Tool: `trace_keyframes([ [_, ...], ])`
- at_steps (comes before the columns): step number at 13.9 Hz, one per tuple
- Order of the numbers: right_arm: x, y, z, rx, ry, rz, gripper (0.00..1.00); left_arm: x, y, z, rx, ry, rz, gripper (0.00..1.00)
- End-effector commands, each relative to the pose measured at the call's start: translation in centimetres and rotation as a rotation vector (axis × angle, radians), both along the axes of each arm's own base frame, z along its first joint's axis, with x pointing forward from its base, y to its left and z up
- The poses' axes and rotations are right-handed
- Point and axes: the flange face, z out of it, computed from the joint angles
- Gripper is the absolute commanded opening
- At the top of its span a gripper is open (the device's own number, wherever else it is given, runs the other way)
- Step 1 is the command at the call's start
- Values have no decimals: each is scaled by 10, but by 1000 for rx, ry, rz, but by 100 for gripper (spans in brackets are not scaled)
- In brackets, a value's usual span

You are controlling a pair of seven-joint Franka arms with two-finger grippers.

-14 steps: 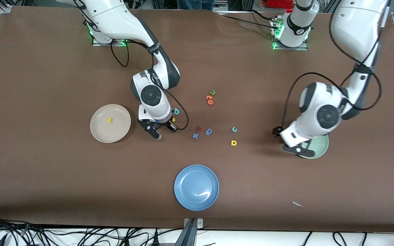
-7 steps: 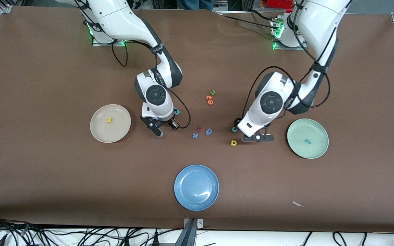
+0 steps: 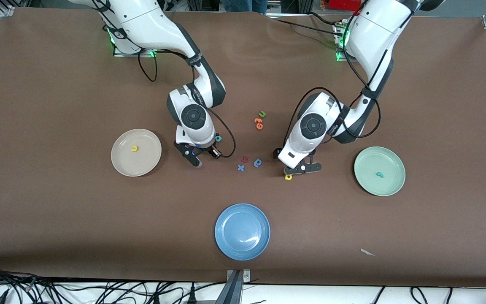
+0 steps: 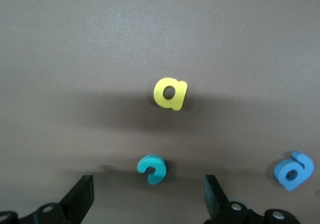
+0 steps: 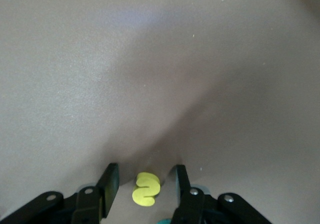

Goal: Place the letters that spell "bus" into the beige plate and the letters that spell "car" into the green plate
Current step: 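Grasp the yellow n with the right gripper while the left gripper reaches, then grasp the teal c with the left gripper while the right gripper lifts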

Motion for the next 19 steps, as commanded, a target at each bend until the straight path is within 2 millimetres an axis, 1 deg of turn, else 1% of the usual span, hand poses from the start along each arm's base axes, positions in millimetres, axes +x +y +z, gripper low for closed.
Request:
trace_keyframes([
  [1, -10, 3, 3, 8, 15, -15, 53, 7, -11, 0, -5, -9, 27, 90],
  [2, -12, 6, 3, 9, 14, -10, 50, 7, -13, -2, -10, -21, 37, 84],
  [3, -14, 9, 1, 9, 11, -4, 49, 3, -16, -7, -9, -21, 43, 81],
  [4, -17, 10, -1, 6, 14, 1, 45, 3, -16, -8, -8, -19, 47, 81],
  [5, -18, 10, -3, 4, 16, 1, 36, 1, -16, -10, -5, -16, 45, 78],
  [6, -18, 10, -3, 3, 15, 2, 16, 0, -16, -11, -4, -13, 44, 77],
  [7, -18, 10, -3, 2, 15, 7, 2, 0, -16, -12, -1, -11, 43, 74],
  [9, -15, 8, 3, 2, 12, 20, 0, -3, -15, -14, 4, -2, 33, 72],
  [10, -9, 5, 16, 11, -3, 33, 0, -5, -12, -18, 13, 2, 25, 68],
  [11, 0, -6, 32, 4, -5, 43, 0, -5, -11, -18, 19, -2, 17, 66],
  [12, 6, -20, 47, -16, 23, 72, 0, -6, -12, -19, 21, 1, 16, 65],
  [13, 15, -41, 62, -34, 47, 109, 0, -6, -11, -20, 25, 2, 15, 61],
  [15, 33, -89, 84, -62, 98, 200, 0, -8, -10, -21, 29, 9, 13, 56],
  [16, 41, -114, 92, -73, 122, 243, 0, -8, -10, -21, 29, 8, 12, 53],
  [17, 47, -138, 95, -84, 152, 290, 1, -8, -9, -21, 31, 9, 13, 49],
  [18, 52, -166, 95, -91, 171, 323, 0, -8, -9, -21, 31, 9, 13, 45],
  [19, 52, -195, 88, -98, 192, 360, 1, -8, -9, -22, 32, 10, 13, 42],
])
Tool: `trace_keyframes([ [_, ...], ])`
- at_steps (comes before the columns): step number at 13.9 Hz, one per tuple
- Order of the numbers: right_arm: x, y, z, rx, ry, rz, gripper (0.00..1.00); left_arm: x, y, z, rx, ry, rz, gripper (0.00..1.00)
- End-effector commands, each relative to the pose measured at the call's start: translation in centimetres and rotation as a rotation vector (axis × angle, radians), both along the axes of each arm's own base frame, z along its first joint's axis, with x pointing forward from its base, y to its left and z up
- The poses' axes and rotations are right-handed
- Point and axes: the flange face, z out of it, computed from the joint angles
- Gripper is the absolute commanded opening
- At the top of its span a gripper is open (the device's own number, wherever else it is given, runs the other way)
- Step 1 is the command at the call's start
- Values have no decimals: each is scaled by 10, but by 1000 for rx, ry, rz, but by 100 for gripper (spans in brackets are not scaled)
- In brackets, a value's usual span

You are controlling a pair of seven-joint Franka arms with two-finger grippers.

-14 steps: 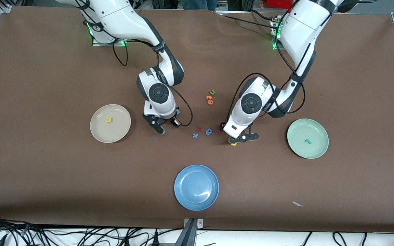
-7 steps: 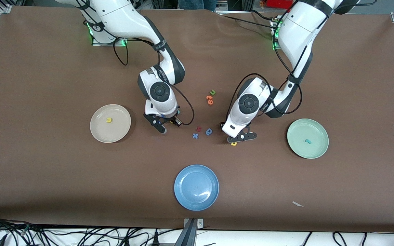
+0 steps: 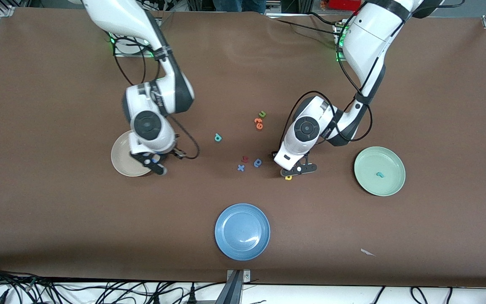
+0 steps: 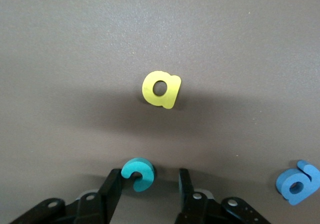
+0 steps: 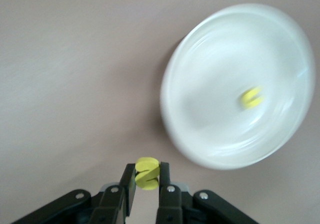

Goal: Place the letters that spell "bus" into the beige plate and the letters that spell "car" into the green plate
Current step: 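Grasp the teal c with the left gripper while the right gripper lifts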

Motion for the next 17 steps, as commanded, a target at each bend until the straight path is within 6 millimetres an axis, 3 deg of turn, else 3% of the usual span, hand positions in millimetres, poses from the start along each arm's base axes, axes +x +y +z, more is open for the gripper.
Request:
trace_keyframes([
  [1, -9, -67, -22, 6, 62, 106, 1, -2, 2, -3, 24, 1, -15, 39],
  [2, -11, -86, -33, 11, 44, 129, 1, -3, 1, -3, 24, 1, -17, 37],
  [4, -20, -100, -56, 57, 31, 118, 1, -3, 1, -3, 45, -15, -46, 31],
  [8, -21, -94, -56, 117, 27, 74, 1, -1, 3, -4, 50, -19, -49, 25],
  [10, -23, -93, -63, 136, 33, 52, 8, -1, 3, -4, 51, -19, -51, 22],
  [12, -23, -93, -63, 137, 35, 51, 100, 2, 4, 0, 51, -27, -50, 20],
  [14, -21, -90, -52, 151, 34, 55, 100, 1, 5, 1, 62, -14, -51, 18],
  [17, -25, -64, -32, 179, 61, 54, 100, 2, 5, 2, 63, -14, -51, 16],
])
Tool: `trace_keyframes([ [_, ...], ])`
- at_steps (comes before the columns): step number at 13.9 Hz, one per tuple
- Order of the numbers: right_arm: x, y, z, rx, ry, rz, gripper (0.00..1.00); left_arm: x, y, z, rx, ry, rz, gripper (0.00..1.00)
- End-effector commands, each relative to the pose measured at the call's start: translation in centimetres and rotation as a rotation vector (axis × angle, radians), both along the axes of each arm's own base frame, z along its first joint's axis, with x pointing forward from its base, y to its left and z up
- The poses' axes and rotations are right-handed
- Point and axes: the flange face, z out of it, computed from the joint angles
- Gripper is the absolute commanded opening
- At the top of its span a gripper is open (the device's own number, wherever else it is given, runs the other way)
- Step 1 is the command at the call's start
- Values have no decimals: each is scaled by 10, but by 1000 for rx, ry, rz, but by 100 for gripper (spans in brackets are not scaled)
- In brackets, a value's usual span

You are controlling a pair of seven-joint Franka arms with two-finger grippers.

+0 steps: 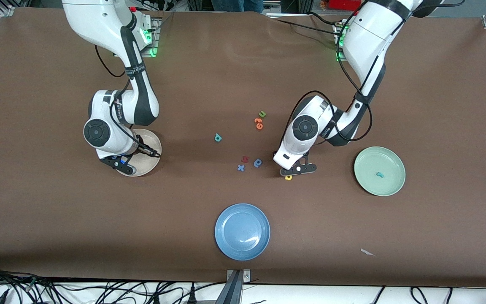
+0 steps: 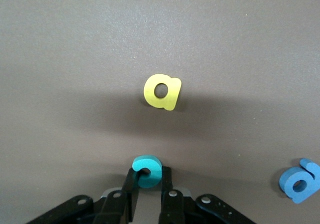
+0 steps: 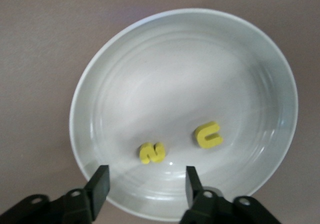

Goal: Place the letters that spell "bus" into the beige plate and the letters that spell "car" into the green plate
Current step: 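Grasp the teal c with the left gripper while the right gripper lifts, then drop the n on the beige plate while the left gripper drops c on green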

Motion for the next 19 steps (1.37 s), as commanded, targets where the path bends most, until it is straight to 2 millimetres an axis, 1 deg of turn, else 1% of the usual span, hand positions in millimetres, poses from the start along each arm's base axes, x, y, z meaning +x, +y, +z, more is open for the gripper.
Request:
trace_keyframes([
  [1, -13, 44, 22, 52, 14, -9, 100, 2, 6, 1, 43, -4, -21, 14],
  [2, -20, 69, 21, 47, 9, -60, 100, 3, 7, 2, 50, 5, -21, 11],
  [3, -25, 100, 25, 51, -14, -95, 99, 4, 9, 6, 57, 13, -35, 11],
  [4, -30, 118, 25, 46, -36, -131, 99, 7, 10, 13, 58, 12, -47, 11],
  [5, -38, 140, 23, 40, -59, -154, 99, 13, 19, 17, 66, 23, -53, 11],
  [6, -43, 155, 17, 30, -89, -187, 98, 22, 29, 31, 71, 29, -80, 11],
  [7, -49, 170, 13, 28, -115, -219, 93, 28, 44, 39, 83, 54, -114, 11],
  [8, -62, 192, 7, 20, -125, -234, 85, 35, 62, 50, 84, 66, -161, 11],
  [9, -68, 204, 0, 20, -145, -245, 74, 44, 86, 58, 79, 76, -214, 11],
  [10, -79, 220, -4, 31, -154, -239, 71, 52, 111, 64, 76, 95, -266, 11],
  [11, -82, 227, -11, 30, -165, -251, 68, 59, 136, 68, 70, 106, -302, 11],
  [12, -84, 231, -18, 35, -182, -255, 66, 69, 166, 71, 64, 106, -337, 11],
  [13, -90, 240, -25, 45, -188, -242, 65, 78, 198, 76, 58, 100, -376, 11],
  [14, -92, 244, -32, 52, -197, -244, 65, 84, 230, 77, 54, 103, -418, 11],
  [15, -92, 243, -38, 57, -203, -256, 65, 89, 260, 77, 45, 102, -454, 11],
  [16, -94, 245, -41, 59, -205, -256, 65, 92, 285, 76, 34, 102, -484, 11],
  [17, -97, 247, -45, 57, -201, -250, 64, 96, 308, 76, 26, 91, -513, 11],
  [18, -97, 248, -46, 59, -203, -249, 61, 98, 324, 73, 19, 82, -536, 11],
  [19, -98, 249, -48, 60, -208, -247, 57, 97, 332, 68, 15, 75, -545, 14],
])
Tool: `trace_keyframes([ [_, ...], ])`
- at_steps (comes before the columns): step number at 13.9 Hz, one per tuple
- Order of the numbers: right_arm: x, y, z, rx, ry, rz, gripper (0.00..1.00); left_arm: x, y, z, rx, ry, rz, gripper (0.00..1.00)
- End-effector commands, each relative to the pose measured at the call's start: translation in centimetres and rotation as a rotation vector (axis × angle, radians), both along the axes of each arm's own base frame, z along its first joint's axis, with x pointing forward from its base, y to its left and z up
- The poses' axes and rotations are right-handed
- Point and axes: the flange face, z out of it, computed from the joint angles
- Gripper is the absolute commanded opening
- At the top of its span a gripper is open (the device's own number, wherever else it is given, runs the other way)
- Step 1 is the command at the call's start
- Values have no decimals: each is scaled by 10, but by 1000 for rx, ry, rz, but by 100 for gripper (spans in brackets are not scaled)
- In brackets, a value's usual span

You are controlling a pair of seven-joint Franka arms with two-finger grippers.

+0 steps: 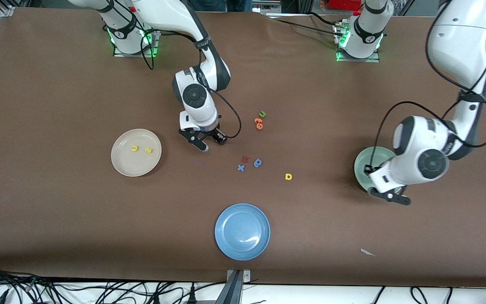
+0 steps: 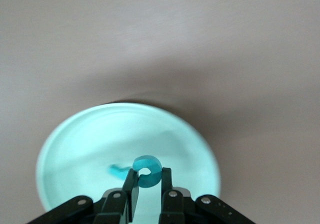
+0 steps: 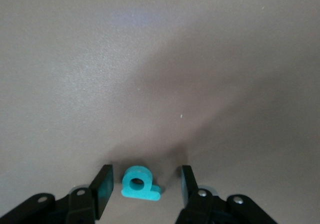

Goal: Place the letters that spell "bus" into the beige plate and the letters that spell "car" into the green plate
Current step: 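Drop the n on the beige plate while the left gripper drops c on green, then grasp the teal q with the right gripper while the left gripper returns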

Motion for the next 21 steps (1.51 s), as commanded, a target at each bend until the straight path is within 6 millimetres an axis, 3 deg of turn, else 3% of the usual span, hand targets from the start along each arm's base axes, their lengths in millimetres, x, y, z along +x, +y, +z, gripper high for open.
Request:
trace_keyframes([
  [1, -2, 4, -5, 15, -11, -14, 53, -3, 9, -8, -1, -9, -68, 42],
  [2, -2, 4, -4, 16, -13, -13, 50, -3, 8, -10, -1, -6, -69, 99],
  [5, -2, 5, -4, 19, -18, -14, 46, -2, 7, -5, 2, -6, -62, 100],
  [7, -6, 10, -9, 22, -18, -5, 36, 1, -9, 1, -5, -22, -3, 100],
  [8, -7, 10, -10, 21, -18, -3, 27, 1, -29, 6, 8, -37, 75, 100],
  [10, -6, 9, -10, 20, -19, 4, 8, 3, -90, 12, 17, -65, 156, 100],
  [14, -3, 7, -2, 26, -16, 8, 5, -16, -175, -3, -24, -25, 321, 100],
  [17, 8, -2, 21, 29, -6, -2, 5, -19, -248, -12, -24, -46, 385, 100],
  [19, 22, -23, 43, 21, 18, 52, 5, -20, -268, -21, -22, -44, 417, 100],
  [21, 41, -60, 65, 3, 59, 104, 5, -18, -283, -29, -27, -48, 427, 100],
])
